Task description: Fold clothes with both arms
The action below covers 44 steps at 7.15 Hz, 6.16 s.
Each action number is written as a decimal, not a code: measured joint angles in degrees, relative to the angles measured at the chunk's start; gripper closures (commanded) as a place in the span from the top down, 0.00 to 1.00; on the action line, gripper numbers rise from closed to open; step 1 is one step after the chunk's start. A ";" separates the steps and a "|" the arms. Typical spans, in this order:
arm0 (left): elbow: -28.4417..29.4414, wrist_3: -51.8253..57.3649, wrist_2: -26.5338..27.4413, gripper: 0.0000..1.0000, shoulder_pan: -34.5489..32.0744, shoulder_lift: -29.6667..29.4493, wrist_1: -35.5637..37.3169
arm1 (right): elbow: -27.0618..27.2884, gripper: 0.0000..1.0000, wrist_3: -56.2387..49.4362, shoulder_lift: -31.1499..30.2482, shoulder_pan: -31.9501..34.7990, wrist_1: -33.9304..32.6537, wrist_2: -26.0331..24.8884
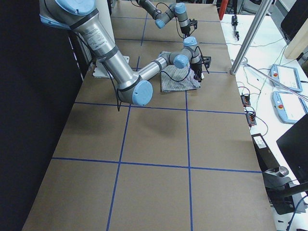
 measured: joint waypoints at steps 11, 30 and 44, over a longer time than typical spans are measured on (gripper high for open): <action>-14.69 -20.15 5.86 0.57 15.79 16.73 -6.98 | 11.25 1.00 -17.97 -11.52 7.26 0.21 12.22; 31.22 14.09 7.76 0.99 -9.19 -4.61 -22.54 | 11.18 1.00 -13.93 -11.42 6.38 0.22 11.71; 26.70 18.59 4.15 1.00 -10.82 0.30 -28.86 | -24.86 0.21 28.77 18.15 -13.57 11.33 -15.60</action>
